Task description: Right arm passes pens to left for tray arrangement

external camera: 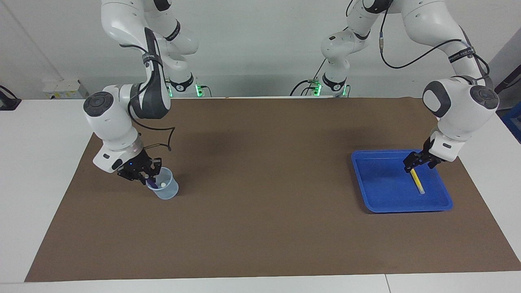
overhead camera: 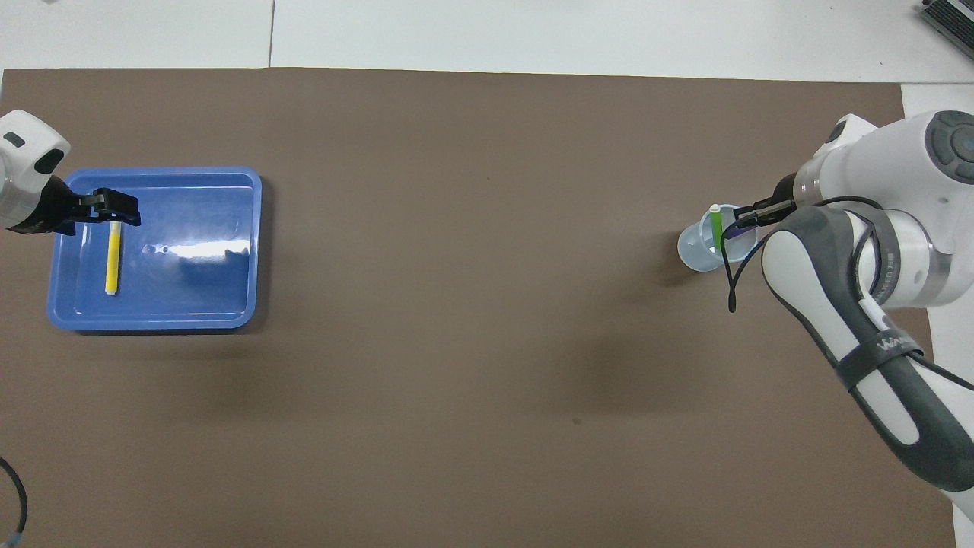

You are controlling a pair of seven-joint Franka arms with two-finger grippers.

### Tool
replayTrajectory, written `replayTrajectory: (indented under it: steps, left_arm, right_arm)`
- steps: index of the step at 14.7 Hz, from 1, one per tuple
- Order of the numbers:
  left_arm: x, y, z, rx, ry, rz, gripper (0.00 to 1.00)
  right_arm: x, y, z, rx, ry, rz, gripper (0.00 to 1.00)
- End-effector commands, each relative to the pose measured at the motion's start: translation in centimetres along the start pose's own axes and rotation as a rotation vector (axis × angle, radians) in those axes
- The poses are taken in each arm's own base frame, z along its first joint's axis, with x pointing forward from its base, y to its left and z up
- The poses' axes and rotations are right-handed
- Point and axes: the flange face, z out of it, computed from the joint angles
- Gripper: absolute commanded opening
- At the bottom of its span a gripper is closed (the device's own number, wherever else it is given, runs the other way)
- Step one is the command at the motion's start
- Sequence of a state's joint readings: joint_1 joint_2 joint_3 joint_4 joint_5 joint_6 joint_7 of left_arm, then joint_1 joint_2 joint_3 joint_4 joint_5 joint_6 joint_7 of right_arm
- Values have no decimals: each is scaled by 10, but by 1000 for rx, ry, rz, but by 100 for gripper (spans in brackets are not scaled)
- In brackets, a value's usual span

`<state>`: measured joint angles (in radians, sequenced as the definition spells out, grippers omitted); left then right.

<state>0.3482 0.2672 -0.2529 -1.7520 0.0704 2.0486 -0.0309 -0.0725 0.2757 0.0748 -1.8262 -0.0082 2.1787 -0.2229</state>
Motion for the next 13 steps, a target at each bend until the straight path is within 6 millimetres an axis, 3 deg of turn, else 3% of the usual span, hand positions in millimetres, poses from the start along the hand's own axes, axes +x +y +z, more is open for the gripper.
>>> replayTrajectory:
  steps: [1, 6, 9, 10, 13]
  left_arm:
    - [-3, 3, -8, -47, -21, -48, 100]
    - [-15, 9, -10, -105, -113, -165, 100]
    - [-18, 15, -14, -114, -130, -236, 100]
    - [-18, 25, -14, -115, -133, -244, 100]
    - [-20, 40, -15, -138, -154, -295, 100]
  right_arm:
    - [4, -1, 5, -22, -3, 13, 31]
    - [5, 0, 4, -23, -1, 15, 21]
    - [4, -1, 5, -20, -4, 14, 8]
    - [4, 0, 5, -21, -9, 13, 0]
    - [4, 1, 2, -20, -10, 13, 0]
